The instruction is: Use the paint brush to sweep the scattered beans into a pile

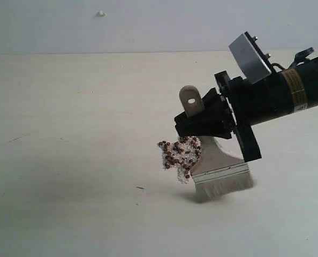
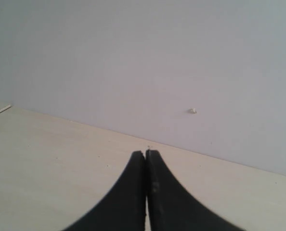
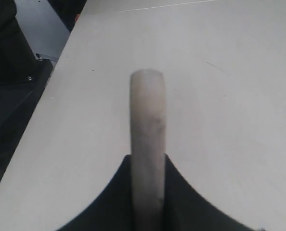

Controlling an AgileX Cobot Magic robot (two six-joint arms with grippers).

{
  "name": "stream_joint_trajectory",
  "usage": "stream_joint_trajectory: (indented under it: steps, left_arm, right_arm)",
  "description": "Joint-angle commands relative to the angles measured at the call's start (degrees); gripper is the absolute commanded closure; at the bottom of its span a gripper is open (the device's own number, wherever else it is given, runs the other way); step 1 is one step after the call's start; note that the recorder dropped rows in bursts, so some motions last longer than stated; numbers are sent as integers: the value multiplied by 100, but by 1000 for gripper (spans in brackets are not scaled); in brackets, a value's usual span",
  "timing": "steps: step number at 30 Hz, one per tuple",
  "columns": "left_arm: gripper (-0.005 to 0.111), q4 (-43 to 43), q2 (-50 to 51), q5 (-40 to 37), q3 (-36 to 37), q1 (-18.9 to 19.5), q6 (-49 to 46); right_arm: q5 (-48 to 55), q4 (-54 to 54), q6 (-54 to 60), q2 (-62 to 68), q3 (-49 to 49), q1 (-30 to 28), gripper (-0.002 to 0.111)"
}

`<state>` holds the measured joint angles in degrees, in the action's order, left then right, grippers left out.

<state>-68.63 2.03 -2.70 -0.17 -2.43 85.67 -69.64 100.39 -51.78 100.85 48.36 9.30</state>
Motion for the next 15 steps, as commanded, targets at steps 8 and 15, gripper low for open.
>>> stream_joint_trajectory:
  steps: [8, 15]
  left_arm:
    - [107, 16, -20, -22, 17, 15, -4]
    - [107, 16, -20, -22, 17, 15, -4]
  right_arm:
    - [-32, -238, 1080, 401, -8, 339, 108]
    - [-32, -255, 1117, 511, -8, 339, 108]
